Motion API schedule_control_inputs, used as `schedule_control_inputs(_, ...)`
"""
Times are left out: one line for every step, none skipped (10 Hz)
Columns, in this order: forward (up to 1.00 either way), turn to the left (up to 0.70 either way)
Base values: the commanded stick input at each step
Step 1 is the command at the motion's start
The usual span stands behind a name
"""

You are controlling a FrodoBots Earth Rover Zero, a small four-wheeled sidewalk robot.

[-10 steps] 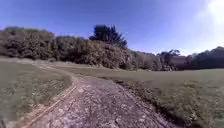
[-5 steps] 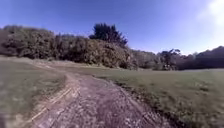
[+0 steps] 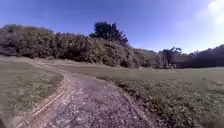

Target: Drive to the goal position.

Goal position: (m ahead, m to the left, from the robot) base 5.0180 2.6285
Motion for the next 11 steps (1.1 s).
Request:
schedule_control_inputs(0.85,0.00)
schedule_control_inputs(0.85,0.00)
schedule_control_inputs(0.85,0.00)
schedule_control_inputs(0.85,0.00)
schedule_control_inputs(0.85,0.00)
schedule_control_inputs(0.85,0.00)
schedule_control_inputs(0.85,0.17)
schedule_control_inputs(0.85,0.28)
schedule_control_inputs(0.85,0.34)
schedule_control_inputs(0.85,0.34)
schedule_control_inputs(0.85,0.33)
